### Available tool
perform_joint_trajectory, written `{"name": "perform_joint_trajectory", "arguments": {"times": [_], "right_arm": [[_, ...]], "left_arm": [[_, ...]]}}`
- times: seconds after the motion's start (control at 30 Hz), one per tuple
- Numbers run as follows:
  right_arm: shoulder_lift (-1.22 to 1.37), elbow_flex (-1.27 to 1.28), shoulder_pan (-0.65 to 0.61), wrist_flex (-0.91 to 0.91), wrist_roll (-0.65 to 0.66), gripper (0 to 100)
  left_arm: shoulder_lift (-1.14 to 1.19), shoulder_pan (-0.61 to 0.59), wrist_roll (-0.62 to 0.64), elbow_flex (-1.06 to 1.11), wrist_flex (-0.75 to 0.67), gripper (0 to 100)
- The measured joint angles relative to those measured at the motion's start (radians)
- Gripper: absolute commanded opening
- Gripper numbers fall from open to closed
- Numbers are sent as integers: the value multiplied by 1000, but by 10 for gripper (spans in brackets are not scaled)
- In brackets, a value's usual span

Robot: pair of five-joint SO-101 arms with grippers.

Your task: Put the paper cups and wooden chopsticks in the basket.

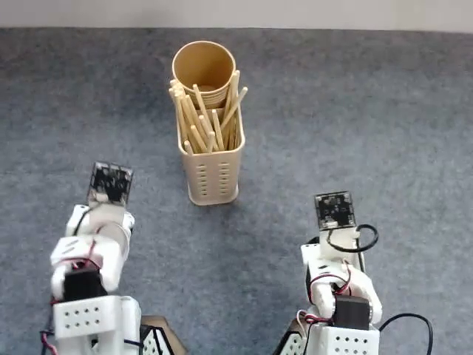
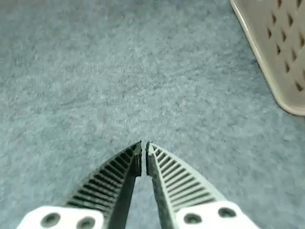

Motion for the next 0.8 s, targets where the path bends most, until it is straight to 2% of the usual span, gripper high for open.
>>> {"name": "perform_joint_trajectory", "arguments": {"times": [0.1,0.2,0.3,0.57,0.8], "right_arm": [[0,0,32,0,0,9],[0,0,40,0,0,9],[0,2,43,18,0,9],[0,2,43,112,0,9],[0,2,43,117,2,9]], "left_arm": [[-133,0,-2,157,-61,49],[-233,0,-2,176,-32,49],[-282,0,-2,175,44,49],[-301,0,-8,175,411,48],[-302,0,-8,175,454,48]]}}
